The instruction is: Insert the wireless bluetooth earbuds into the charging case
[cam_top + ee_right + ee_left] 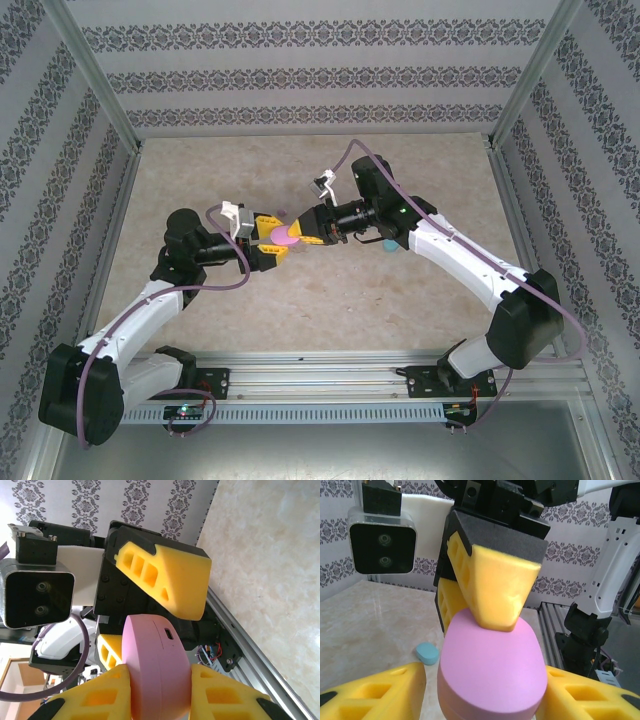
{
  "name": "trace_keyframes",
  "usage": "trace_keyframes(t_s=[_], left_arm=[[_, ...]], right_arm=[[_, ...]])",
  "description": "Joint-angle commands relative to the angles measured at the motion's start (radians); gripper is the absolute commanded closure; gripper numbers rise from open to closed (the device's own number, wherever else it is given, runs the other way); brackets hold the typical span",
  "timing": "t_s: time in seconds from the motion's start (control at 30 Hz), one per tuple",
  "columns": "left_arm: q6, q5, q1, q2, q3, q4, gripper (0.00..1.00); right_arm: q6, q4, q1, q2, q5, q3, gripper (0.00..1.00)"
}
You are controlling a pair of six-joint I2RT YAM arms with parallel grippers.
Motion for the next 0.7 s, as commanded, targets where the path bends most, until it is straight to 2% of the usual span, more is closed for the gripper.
trace_keyframes(t_s=[0.0, 0.23, 0.3, 0.47, 0.67], left_arm=[[-0.013, 0.022, -0.011, -0.005, 0.011, 0.060, 0.53], [-0.012, 0.027, -0.011, -0.007, 0.007, 0.055, 0.64], [-0.011, 0.022, -0.010, -0.010, 0.003, 0.054, 0.63], [-0.009, 0.014, -0.011, -0.026, -0.005, 0.049, 0.53], [0.006, 0.018, -0.011, -0.035, 0.003, 0.016, 0.58]], right_arm=[[-0.016, 0.014, 0.008, -0.009, -0.033, 0.018, 0.87], [0.011, 0.050, 0.008, -0.015, -0.037, 0.004, 0.87], [0.034, 0.078, 0.007, -0.020, -0.041, -0.010, 0.87], [0.040, 0.088, 0.006, -0.023, -0.046, -0.020, 0.87], [0.038, 0.083, 0.007, -0.023, -0.046, -0.020, 0.87]])
